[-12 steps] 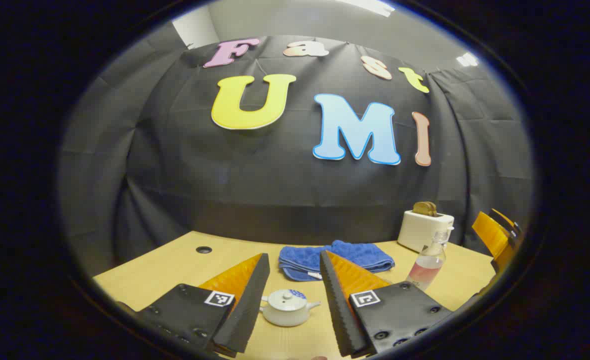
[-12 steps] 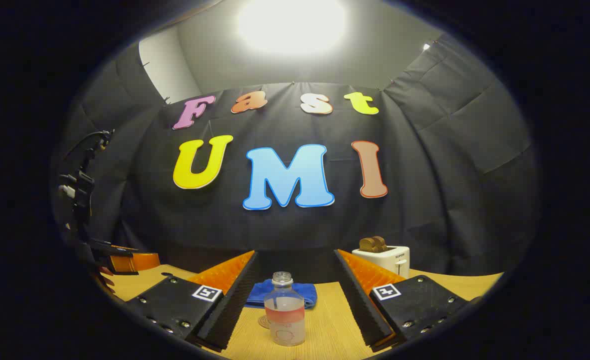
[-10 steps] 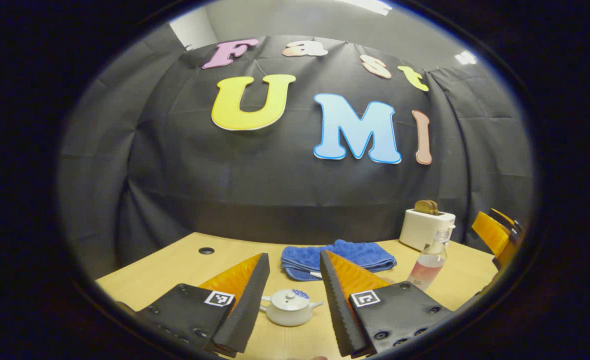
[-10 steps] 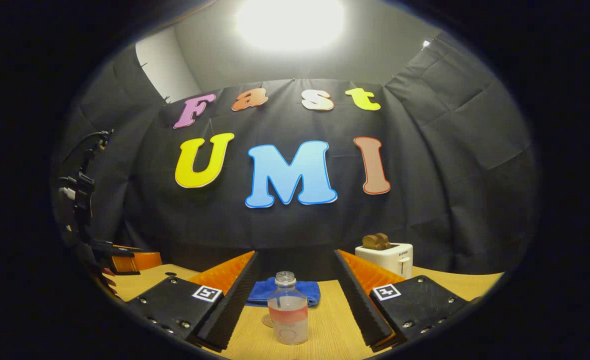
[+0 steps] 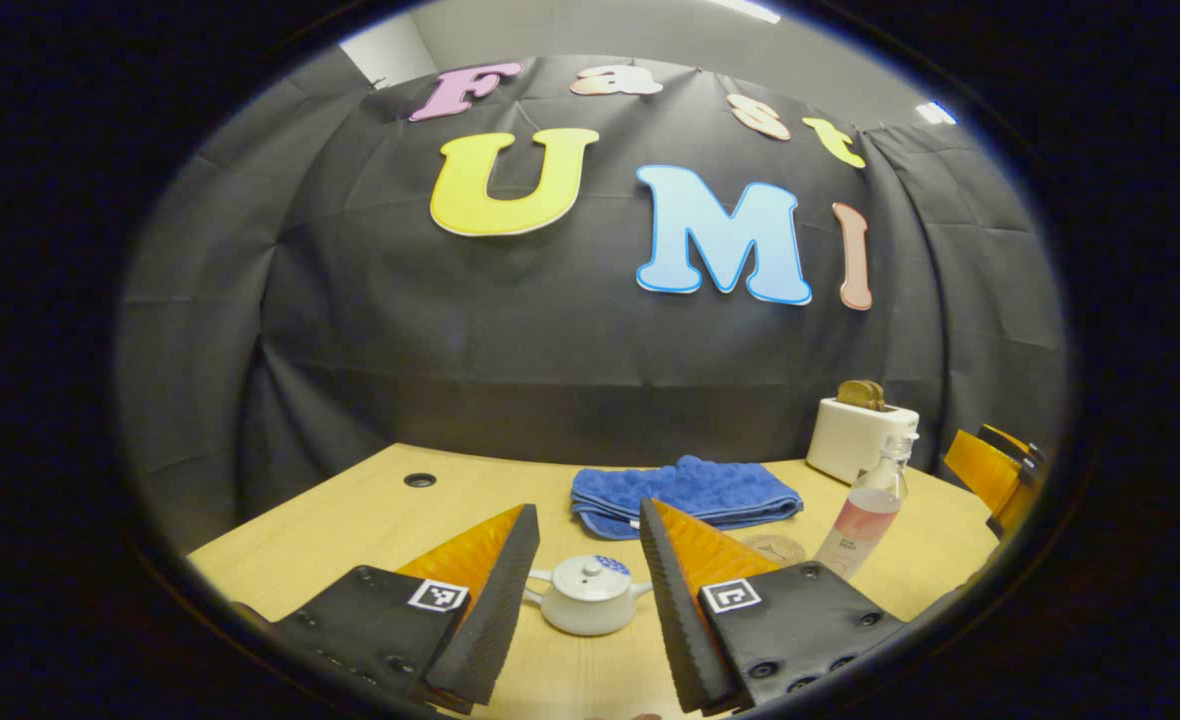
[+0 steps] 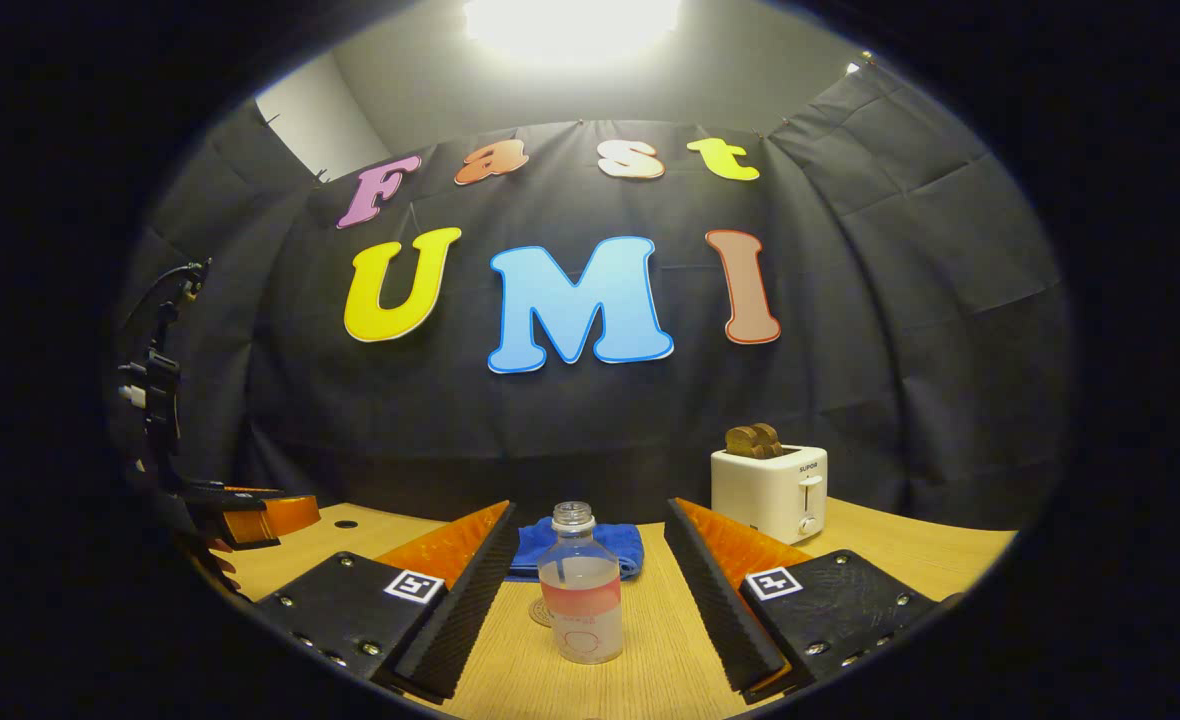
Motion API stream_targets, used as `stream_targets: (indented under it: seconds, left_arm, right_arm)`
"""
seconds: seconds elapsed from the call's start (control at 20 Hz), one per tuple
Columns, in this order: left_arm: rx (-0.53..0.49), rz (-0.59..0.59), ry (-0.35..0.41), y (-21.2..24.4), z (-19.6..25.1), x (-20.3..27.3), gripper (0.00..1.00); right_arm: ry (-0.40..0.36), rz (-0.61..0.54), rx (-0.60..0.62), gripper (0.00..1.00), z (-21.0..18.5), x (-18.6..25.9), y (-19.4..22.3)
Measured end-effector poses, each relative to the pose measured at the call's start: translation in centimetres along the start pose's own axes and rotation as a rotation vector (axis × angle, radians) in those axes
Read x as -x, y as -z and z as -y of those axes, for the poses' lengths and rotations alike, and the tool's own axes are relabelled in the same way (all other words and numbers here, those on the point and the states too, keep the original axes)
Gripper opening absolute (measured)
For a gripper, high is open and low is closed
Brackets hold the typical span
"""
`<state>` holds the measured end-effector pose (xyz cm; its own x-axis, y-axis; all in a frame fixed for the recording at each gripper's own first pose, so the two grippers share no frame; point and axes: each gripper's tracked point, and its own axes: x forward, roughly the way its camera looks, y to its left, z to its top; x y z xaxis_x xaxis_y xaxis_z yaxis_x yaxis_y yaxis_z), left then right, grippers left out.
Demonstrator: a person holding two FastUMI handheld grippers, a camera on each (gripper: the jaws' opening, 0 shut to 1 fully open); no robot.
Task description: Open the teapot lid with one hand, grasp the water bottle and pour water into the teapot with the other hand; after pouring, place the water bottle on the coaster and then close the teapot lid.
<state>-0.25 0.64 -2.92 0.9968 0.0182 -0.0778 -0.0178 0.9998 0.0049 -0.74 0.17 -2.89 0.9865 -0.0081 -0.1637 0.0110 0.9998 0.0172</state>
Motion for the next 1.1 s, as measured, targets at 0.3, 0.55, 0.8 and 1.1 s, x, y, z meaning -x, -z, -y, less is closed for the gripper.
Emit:
stream_targets:
  seconds: [0.3, 0.55, 0.8, 1.1]
  left_arm:
    - [-0.014, -0.026, -0.008, 0.8, 0.0, 0.9, 0.66]
    - [-0.032, -0.040, 0.010, 1.6, -0.2, -0.6, 0.66]
    - [-0.049, -0.088, 0.018, 4.2, -0.5, -4.1, 0.66]
    - [-0.050, -0.124, 0.031, 7.2, -0.8, -7.5, 0.66]
  right_arm:
    - [-0.007, -0.030, 0.019, 0.94, -0.2, 0.7, 0.2]
    - [0.003, -0.044, -0.004, 0.94, 0.0, 1.3, 0.7]
    - [0.028, -0.057, -0.003, 0.94, 0.9, 1.7, 1.2]
    - [0.064, -0.077, -0.011, 0.94, 2.4, 1.9, 1.9]
